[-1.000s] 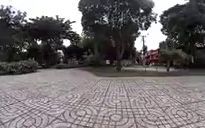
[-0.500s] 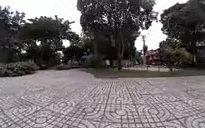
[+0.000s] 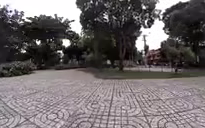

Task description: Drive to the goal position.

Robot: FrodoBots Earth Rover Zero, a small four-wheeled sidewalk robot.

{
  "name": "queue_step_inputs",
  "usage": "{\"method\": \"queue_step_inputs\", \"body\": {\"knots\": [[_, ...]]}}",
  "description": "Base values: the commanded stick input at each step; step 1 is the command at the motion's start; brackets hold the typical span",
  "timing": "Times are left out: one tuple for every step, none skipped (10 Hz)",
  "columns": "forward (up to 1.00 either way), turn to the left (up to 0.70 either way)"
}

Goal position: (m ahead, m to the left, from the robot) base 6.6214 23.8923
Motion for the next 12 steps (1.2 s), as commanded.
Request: {"method": "queue_step_inputs", "body": {"knots": [[0.70, 0.00], [0.70, 0.00], [0.70, 0.20], [0.70, 0.27], [0.70, 0.18], [0.70, 0.00], [0.70, 0.00], [0.70, 0.00], [0.70, 0.15], [0.70, 0.00], [0.70, 0.14], [0.70, 0.13]]}}
